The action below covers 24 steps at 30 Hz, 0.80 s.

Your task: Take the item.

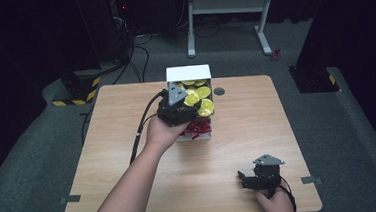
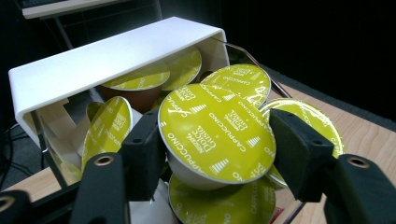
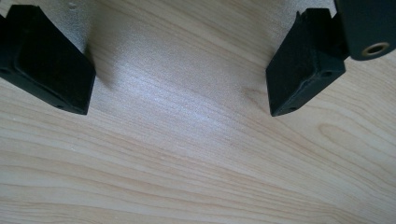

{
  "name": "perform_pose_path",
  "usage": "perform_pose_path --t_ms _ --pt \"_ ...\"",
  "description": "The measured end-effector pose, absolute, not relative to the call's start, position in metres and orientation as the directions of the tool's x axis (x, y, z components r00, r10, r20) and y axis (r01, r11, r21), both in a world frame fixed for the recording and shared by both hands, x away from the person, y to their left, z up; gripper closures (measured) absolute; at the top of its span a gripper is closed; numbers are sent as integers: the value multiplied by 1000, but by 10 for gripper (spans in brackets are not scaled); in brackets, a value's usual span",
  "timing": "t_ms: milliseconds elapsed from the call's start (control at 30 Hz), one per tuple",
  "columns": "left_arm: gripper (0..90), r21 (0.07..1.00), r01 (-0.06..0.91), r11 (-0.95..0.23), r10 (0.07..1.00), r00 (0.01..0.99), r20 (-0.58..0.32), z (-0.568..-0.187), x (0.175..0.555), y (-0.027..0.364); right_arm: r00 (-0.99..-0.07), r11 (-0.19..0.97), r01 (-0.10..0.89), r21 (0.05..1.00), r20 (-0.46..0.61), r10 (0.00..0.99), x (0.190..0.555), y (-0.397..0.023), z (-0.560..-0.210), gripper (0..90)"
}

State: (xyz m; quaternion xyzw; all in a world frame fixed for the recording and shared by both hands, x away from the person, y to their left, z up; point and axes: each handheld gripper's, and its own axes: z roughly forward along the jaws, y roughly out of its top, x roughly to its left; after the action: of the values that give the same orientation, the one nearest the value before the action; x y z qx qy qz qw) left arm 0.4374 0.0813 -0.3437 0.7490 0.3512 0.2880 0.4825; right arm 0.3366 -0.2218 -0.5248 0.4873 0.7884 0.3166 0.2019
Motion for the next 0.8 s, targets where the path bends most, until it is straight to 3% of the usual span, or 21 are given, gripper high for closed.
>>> perform_pose_path --t_ms 800 --pt "405 951 240 -195 810 586 18 -334 427 101 -444 325 641 695 -10 896 337 -222 -525 81"
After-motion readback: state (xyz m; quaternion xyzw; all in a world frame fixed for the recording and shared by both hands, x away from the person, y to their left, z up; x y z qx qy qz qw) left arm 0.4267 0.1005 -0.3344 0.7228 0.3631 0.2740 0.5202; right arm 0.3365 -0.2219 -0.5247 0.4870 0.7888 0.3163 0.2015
